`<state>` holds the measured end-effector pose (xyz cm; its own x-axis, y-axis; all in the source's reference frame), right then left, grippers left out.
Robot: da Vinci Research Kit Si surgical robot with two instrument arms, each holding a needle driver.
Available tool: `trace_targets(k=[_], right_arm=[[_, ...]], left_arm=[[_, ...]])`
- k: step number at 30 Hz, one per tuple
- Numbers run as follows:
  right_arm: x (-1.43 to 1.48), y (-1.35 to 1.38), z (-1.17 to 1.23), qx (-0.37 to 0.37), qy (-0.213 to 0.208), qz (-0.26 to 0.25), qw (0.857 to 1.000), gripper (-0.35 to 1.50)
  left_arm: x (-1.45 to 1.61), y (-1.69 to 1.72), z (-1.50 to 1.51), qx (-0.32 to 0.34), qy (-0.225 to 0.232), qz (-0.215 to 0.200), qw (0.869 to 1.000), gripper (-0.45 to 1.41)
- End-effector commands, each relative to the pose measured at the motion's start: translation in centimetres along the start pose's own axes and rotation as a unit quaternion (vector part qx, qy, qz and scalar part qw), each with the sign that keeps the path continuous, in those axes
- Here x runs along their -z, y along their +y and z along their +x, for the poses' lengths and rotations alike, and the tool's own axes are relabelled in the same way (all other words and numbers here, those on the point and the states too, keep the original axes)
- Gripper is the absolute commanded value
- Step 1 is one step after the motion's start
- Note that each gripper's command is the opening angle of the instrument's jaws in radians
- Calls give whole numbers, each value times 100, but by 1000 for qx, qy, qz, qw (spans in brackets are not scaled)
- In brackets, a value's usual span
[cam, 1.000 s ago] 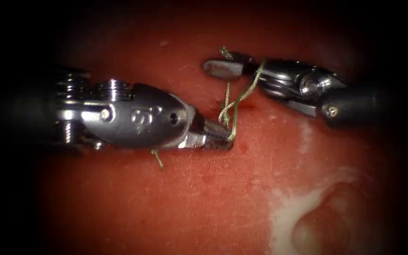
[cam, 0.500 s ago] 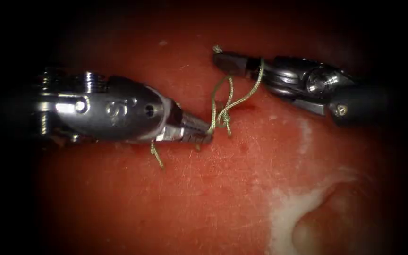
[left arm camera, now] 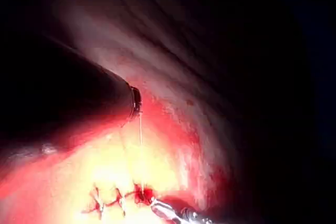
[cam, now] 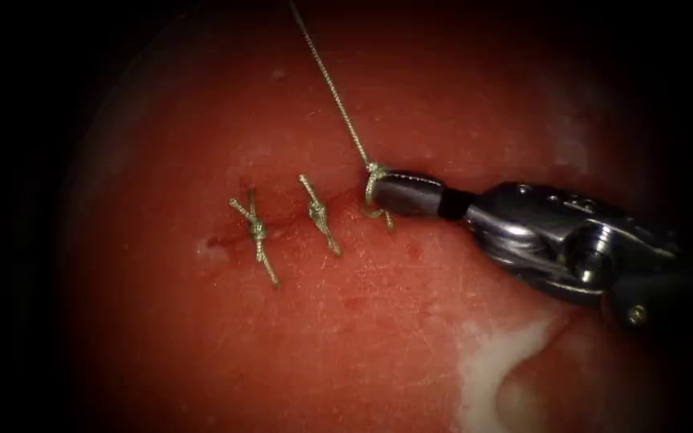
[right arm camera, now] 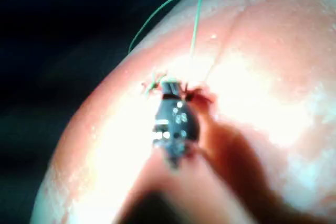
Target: Wound Closure
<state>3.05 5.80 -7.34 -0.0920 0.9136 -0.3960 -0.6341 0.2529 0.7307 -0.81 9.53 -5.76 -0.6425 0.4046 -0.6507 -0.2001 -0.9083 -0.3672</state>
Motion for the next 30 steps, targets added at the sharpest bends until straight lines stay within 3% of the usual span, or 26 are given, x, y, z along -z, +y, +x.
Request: trace_targets(k=[1,13,23,30], right_arm=[[-2,0,-8,1,0,0,1000,-35],[21,-1,-44,22,-18,-3,1000,-35],[27,-5,-51,44,-22,-3,999,-35],[24,-7,-53,55,-18,-2,998,-35]], left_arm=[[-8,-10,3,3,0,2,1000,-35],[-24,-69,11,13,-4,19,1000,-35],[-13,-119,12,24,-17,63,998,-35],[-4,-131,21,2,-28,91,995,-35]])
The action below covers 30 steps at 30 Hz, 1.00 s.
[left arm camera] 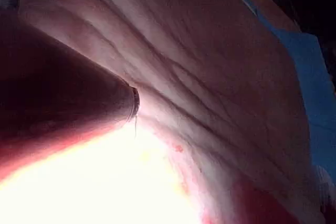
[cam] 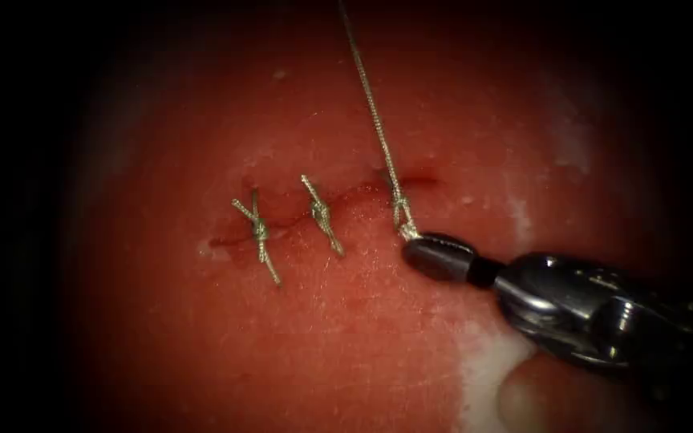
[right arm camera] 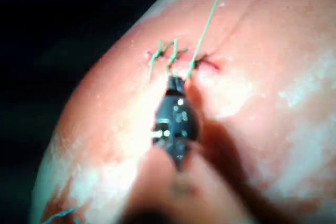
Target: Wound Closure
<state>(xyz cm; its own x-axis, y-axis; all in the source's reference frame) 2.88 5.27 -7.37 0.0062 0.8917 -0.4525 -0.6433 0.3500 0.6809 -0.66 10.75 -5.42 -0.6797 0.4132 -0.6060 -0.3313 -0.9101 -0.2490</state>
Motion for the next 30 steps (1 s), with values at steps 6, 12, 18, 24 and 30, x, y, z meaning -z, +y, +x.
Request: trace_targets(k=[6,12,18,24,30], right_arm=[[-14,-3,-26,23,-17,-1,1000,-35],[-19,-4,-43,30,-35,4,999,-35],[-18,-9,-33,25,-16,18,999,-35],[-6,-23,-4,141,-21,90,986,84],[8,-29,29,187,-44,140,971,133]], left_arm=[[-2,-12,11,-4,-6,21,1000,-35],[3,-18,15,2,-13,34,999,-35],[-3,-13,12,5,-9,24,1000,-35],[13,10,26,14,12,-7,1000,-35],[50,47,68,27,47,-47,997,-35]])
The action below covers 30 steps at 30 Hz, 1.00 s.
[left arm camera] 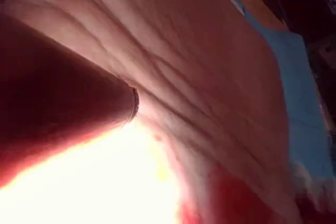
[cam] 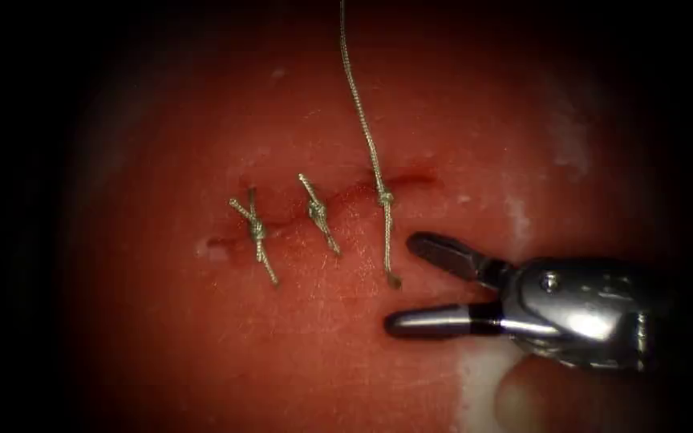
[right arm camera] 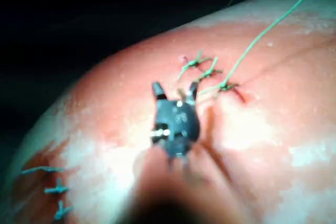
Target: Wound Closure
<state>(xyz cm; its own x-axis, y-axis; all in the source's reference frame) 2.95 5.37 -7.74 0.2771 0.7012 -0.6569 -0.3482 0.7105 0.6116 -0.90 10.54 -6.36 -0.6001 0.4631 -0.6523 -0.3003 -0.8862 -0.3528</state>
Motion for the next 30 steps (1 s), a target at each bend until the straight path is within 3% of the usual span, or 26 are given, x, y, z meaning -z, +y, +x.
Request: trace_targets(k=[1,4,7,9,11,16,23,30], right_arm=[[0,5,16,-10,9,-6,1000,133],[8,20,42,-25,15,-19,999,132],[-1,39,57,-38,18,-45,998,125],[-11,48,56,-41,21,-51,998,123],[-40,63,42,-50,27,-59,997,142],[-74,73,14,-62,9,-56,996,148],[-76,74,20,-65,7,-54,996,148],[-98,75,18,-64,8,-52,997,147]], left_arm=[[-1,4,12,0,10,-4,1000,-35],[8,17,25,1,21,-14,1000,-35],[20,28,35,3,32,-19,999,-35],[29,32,41,2,35,-24,999,-35],[46,41,50,1,35,-24,999,-35],[54,59,63,-3,37,-29,999,-35],[53,66,66,-8,40,-27,999,-35],[62,81,73,-12,46,-29,998,-35]])
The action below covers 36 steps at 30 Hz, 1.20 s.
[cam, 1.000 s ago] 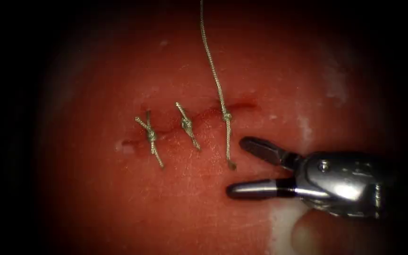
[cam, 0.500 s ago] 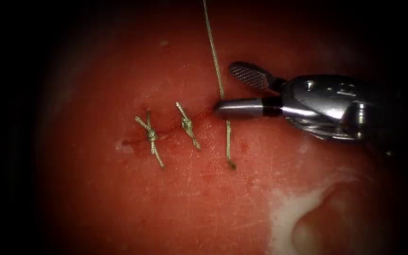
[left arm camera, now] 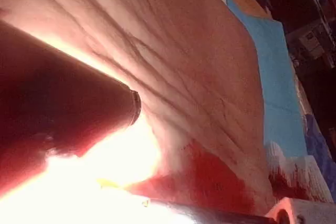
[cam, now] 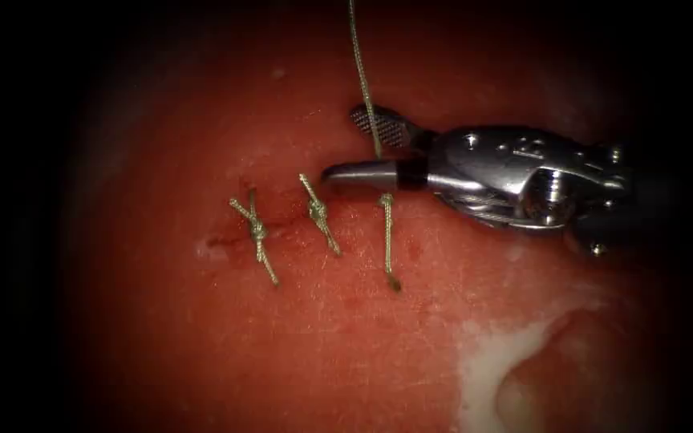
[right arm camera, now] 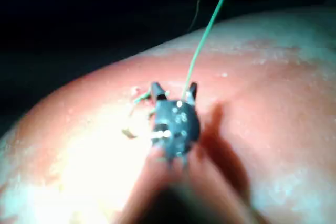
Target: Wound Closure
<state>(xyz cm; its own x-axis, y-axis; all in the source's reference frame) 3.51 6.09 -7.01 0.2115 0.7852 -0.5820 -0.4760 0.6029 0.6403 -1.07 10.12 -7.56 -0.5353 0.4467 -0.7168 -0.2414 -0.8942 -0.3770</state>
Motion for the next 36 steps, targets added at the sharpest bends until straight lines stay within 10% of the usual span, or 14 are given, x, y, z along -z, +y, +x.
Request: trace_targets(k=[1,18,19,20,21,32,33,36], right_arm=[[-14,-3,-1,2,1,3,1000,147],[-39,-9,-1,7,-7,37,999,115],[-39,-10,-1,7,-7,39,999,103],[-38,-10,-2,7,-11,55,998,12],[-37,-11,-3,5,-14,67,998,-35],[-7,-1,23,43,33,57,997,-35],[16,7,38,51,63,21,996,101],[60,25,47,53,66,-20,996,136]], left_arm=[[-5,-3,4,-4,1,0,1000,-35],[5,15,20,-10,12,-2,1000,-35],[5,15,20,-10,12,-2,1000,-35],[5,15,20,-10,12,-2,1000,-35],[5,16,21,-10,12,-2,1000,-35],[12,24,14,-15,12,-6,1000,-35],[5,29,6,-18,10,-2,1000,-35],[-25,40,-7,-26,10,4,1000,-35]])
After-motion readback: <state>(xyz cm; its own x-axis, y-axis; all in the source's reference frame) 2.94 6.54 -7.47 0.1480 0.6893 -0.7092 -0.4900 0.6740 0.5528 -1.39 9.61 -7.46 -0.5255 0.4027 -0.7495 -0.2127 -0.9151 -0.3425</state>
